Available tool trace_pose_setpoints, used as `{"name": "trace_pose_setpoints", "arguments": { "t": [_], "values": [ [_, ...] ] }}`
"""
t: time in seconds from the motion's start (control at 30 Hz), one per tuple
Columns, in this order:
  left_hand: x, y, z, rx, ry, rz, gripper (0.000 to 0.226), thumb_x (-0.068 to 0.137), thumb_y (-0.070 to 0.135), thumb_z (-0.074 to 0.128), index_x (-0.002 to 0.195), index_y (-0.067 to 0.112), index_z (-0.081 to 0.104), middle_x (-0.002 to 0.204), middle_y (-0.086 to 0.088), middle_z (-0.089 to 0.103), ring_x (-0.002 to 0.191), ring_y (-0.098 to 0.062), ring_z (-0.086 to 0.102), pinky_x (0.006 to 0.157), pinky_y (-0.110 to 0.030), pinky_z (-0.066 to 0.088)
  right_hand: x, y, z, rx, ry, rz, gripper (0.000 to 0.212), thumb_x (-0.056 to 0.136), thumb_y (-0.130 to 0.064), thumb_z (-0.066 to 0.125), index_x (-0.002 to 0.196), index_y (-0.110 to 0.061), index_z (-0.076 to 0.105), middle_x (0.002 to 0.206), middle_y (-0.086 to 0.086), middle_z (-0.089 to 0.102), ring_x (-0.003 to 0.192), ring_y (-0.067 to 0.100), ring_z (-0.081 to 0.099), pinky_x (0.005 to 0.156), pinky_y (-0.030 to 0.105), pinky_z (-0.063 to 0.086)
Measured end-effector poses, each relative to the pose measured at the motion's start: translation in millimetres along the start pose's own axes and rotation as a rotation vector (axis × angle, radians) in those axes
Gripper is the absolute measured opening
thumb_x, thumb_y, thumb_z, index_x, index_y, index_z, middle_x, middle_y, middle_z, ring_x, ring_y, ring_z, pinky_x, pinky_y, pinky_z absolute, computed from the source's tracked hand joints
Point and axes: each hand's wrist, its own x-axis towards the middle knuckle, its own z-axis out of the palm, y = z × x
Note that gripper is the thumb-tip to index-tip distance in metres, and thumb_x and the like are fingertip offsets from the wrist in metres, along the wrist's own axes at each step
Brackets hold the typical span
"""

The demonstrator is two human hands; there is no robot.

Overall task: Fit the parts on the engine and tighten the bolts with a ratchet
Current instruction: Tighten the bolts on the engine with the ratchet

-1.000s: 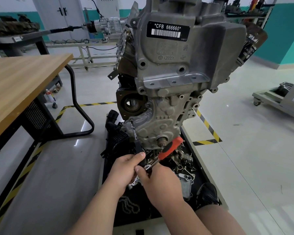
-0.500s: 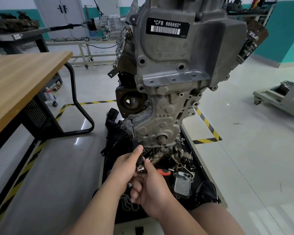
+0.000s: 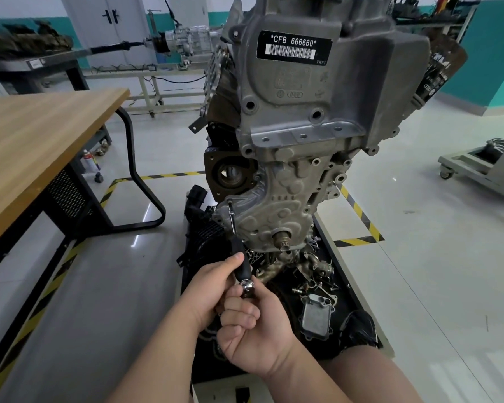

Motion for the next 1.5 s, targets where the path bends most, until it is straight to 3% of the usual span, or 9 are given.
{"name": "trace_pose_setpoints", "arguments": {
  "t": [0.1,0.23,0.63,0.87,0.97,1.1,1.3,1.4,1.5],
  "values": [
    [1,-1,3,0.0,-0.013,0.018,0.071,0.047,0.065,0.077,0.087,0.007,0.073,0.063,-0.011,0.049,0.066,-0.027,0.046,0.062,-0.033,0.035,1,0,-1,-0.005,0.01,-0.012,0.055,0.094,-0.057,0.04,0.066,-0.012,0.054,0.036,-0.004,0.032,0.027,0.011,0.034,0.037,0.018,0.035],
    [5,-2,3,-0.002,0.005,0.008,0.035,0.072,0.052,0.072,0.059,0.02,0.069,0.047,0.0,0.047,0.04,-0.01,0.045,0.045,-0.022,0.042,-1,-2,-1,-0.075,0.063,-0.04,0.056,0.093,-0.06,0.038,0.064,-0.015,0.053,0.036,-0.006,0.031,0.028,0.01,0.032,0.036,0.018,0.033],
    [3,-2,3,0.13,0.052,0.023,0.038,0.085,0.049,0.064,0.055,0.024,0.064,0.045,-0.001,0.049,0.035,-0.011,0.043,0.037,-0.016,0.031,2,-2,-2,-0.45,0.259,-0.196,0.059,0.096,-0.063,0.035,0.062,-0.018,0.051,0.043,-0.004,0.031,0.035,0.012,0.032,0.042,0.023,0.034],
    [2,-1,2,0.185,0.075,0.03,0.043,0.086,0.046,0.064,0.049,0.026,0.06,0.045,0.001,0.04,0.04,-0.013,0.035,0.037,-0.021,0.025,4,-3,-11,-1.091,0.544,-0.466,0.056,0.099,-0.052,0.039,0.06,-0.016,0.058,0.041,-0.003,0.046,0.035,0.015,0.047,0.04,0.02,0.038],
    [1,-1,3,0.184,0.07,0.019,0.048,0.086,0.047,0.064,0.043,0.027,0.054,0.045,0.005,0.038,0.038,-0.01,0.032,0.037,-0.02,0.025,3,-6,-13,-1.261,0.619,-0.558,0.05,0.095,-0.054,0.046,0.061,-0.017,0.052,0.043,-0.007,0.048,0.043,0.014,0.05,0.049,0.03,0.046],
    [1,0,4,0.182,0.069,0.023,0.048,0.084,0.048,0.066,0.042,0.029,0.051,0.046,0.006,0.041,0.039,-0.009,0.033,0.038,-0.02,0.025,1,-12,-17,-1.586,0.699,-0.629,0.046,0.091,-0.06,0.048,0.066,-0.022,0.044,0.056,-0.008,0.045,0.05,0.008,0.042,0.052,0.027,0.036],
    [0,0,5,0.18,0.082,-0.003,0.035,0.079,0.052,0.066,0.057,0.025,0.068,0.045,0.005,0.048,0.036,-0.008,0.039,0.037,-0.017,0.028,0,-15,-16,-1.992,0.791,-0.684,0.044,0.091,-0.064,0.042,0.097,-0.021,0.052,0.08,-0.006,0.061,0.08,0.018,0.064,0.064,0.031,0.047],
    [2,-1,5,0.179,0.088,-0.003,0.035,0.082,0.05,0.067,0.054,0.029,0.068,0.045,0.005,0.046,0.036,-0.008,0.038,0.037,-0.017,0.026,1,-16,-17,-1.951,0.763,-0.67,0.041,0.091,-0.062,0.044,0.088,-0.022,0.05,0.067,-0.01,0.052,0.066,0.012,0.057,0.055,0.028,0.04],
    [3,-3,5,0.172,0.102,-0.006,0.039,0.08,0.049,0.069,0.048,0.026,0.061,0.046,0.005,0.044,0.036,-0.009,0.034,0.037,-0.017,0.024,2,-15,-20,-1.655,0.656,-0.641,0.039,0.092,-0.054,0.051,0.065,-0.026,0.045,0.048,-0.013,0.052,0.045,0.002,0.046,0.05,0.023,0.036]
  ]
}}
